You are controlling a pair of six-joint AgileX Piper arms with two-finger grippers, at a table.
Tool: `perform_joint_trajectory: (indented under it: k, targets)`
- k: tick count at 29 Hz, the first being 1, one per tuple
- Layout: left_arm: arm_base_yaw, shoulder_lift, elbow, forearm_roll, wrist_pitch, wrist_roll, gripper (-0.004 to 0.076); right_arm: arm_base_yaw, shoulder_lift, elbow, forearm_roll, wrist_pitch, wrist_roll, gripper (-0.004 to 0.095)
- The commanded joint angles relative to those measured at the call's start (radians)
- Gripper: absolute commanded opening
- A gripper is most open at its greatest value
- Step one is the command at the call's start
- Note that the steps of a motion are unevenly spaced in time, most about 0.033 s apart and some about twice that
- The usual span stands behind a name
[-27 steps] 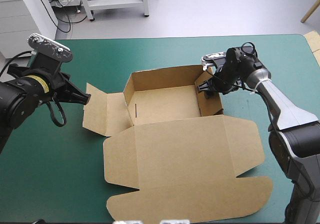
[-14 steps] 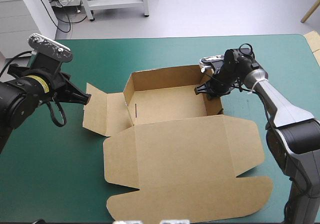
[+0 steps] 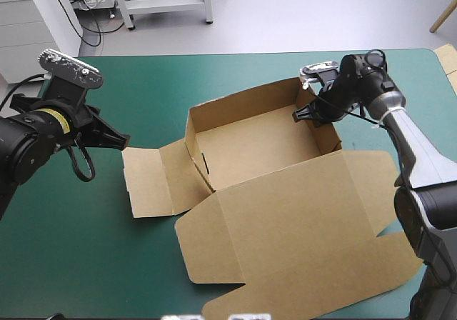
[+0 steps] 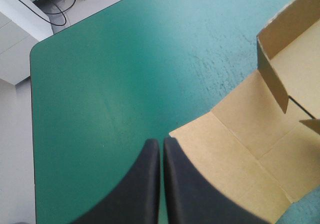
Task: Fold the box
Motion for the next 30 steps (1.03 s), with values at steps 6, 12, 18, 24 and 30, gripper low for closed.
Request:
perform_joint_trajectory:
  k: [6,12,18,24,30]
  targets:
    - [0.003,0.018,-0.025,0.017,-0.046,-0.011,0.0007,-0.136,-0.24,-0.038,0.05,-0.006,-0.093,-0.0021]
    - [0.003,0.04,-0.025,0.036,-0.046,-0.011,0.0007,-0.27,-0.358,-0.038,0.146,-0.006,-0.195,-0.0022]
    - [0.016,0.042,-0.025,0.06,-0.048,-0.003,0.0015,-0.395,-0.424,-0.038,0.183,-0.006,-0.211,-0.0022]
    - [0.207,0.042,-0.025,-0.126,-0.054,0.118,0.0016,-0.444,-0.433,-0.038,0.306,-0.006,-0.25,-0.0022]
    - [0.541,0.046,0.016,-0.53,-0.058,0.406,0.0016,-0.444,-0.433,-0.038,0.337,-0.006,-0.255,-0.0022]
